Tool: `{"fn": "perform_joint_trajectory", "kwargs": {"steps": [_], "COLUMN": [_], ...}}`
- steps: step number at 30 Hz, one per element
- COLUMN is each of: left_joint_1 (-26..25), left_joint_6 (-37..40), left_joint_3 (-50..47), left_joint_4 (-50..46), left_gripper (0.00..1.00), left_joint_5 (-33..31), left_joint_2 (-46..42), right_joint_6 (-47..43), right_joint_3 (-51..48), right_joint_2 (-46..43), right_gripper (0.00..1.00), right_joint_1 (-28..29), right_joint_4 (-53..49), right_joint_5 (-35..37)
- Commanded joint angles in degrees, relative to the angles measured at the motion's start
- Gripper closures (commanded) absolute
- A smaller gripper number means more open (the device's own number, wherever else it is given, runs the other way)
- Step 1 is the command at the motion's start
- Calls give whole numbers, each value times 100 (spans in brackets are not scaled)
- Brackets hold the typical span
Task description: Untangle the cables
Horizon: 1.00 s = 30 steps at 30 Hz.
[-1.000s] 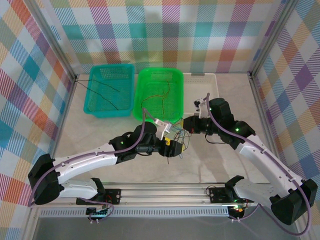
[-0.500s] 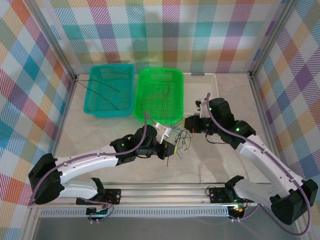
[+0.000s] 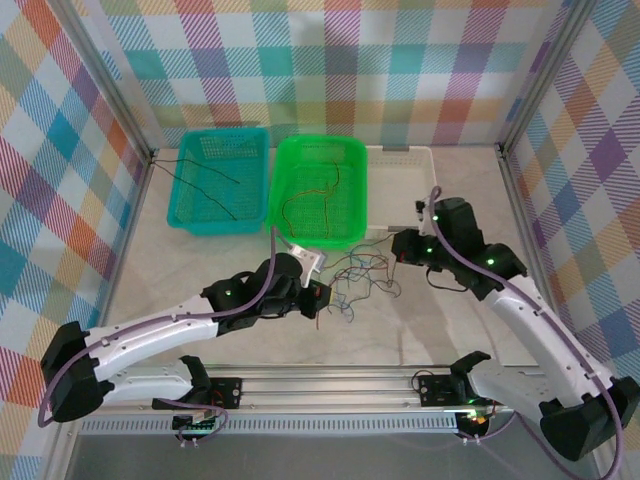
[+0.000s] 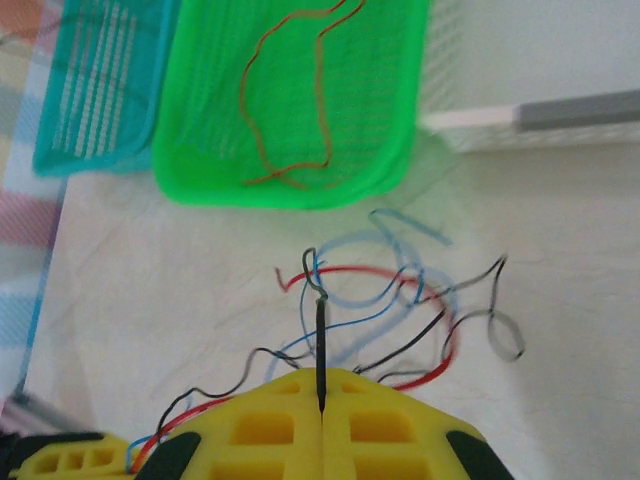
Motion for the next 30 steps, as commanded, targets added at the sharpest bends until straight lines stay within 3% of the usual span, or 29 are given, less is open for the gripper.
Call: {"fn": "perform_joint_trajectory", "kwargs": {"steps": [1,5,9,16,20,25,30], "left_joint_1": [199,532,969,1695,1834,1949,1986], "left_joint_6": [-56,-209,-455,-796,-846,-896,-916], "left_joint_3": [-6,-66,-100,-444,-517,-577,-634], "left_joint_4": [-950,-1410,-1948,-2197,-2323,-2349,-2155], "left_gripper": [100,100,100,100,100,100,100], "left_joint_5": [-568,-672,-852,-862,-1033,-1110,-925], "left_joint_2": [-244,-490,-638,-1038,-1155,-1172,-1094], "right_joint_6": [-79,-112,-125,-281,-419,-494,-604], "right_joint_3": [-24,-82,41,757,1323,2115,2965], "right_joint_2": [-178,-285,-644,-1155,-1290,-1144,-624], "right_gripper": [100,100,100,100,100,100,100], "right_joint_1": [-264,-481,-671,-770,-769,-772,-770], "right_joint_4": [-217,-328,-568,-1141,-1377,-1594,-1735], "right_joint_5": [162,104,522,1420,1574,1430,426]}}
